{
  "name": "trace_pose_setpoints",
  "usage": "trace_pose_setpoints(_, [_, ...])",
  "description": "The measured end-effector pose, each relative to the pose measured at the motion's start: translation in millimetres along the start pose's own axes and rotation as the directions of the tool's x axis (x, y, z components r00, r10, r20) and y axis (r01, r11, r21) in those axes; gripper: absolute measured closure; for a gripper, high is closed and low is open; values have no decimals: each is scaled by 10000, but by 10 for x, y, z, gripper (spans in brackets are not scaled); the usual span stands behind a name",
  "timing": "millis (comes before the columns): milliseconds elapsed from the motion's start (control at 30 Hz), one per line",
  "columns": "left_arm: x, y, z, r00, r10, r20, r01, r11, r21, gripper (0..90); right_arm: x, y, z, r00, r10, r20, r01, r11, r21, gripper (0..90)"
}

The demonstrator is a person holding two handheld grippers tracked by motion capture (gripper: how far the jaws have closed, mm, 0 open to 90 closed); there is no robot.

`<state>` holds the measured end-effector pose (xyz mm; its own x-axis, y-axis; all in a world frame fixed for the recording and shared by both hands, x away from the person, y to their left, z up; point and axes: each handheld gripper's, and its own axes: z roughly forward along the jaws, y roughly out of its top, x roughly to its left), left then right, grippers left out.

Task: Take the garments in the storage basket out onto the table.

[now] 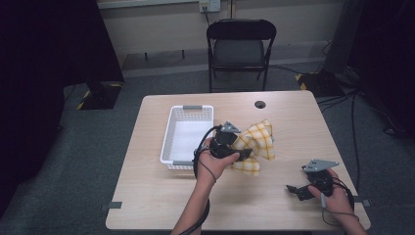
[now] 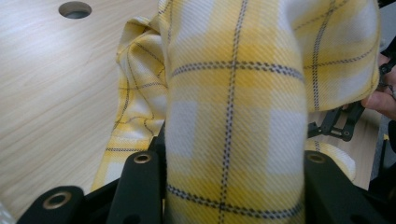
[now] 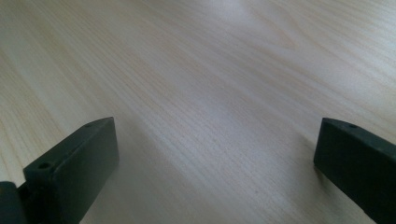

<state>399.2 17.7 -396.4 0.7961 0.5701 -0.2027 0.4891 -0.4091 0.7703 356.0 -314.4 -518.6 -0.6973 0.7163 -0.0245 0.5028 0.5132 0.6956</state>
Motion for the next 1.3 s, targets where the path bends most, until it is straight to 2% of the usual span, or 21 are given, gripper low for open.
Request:
trace_pose_setpoints(467, [-94,-31,181,9993,91,369,-93,9999,43,591,0,0,0,10000,-2,1,2,10000,-2,0])
trace_pose_setpoints(1300, [-183,-131,423,9973,55,726,-76,9996,277,586,1,0,0,10000,3,1,-3,10000,0,0])
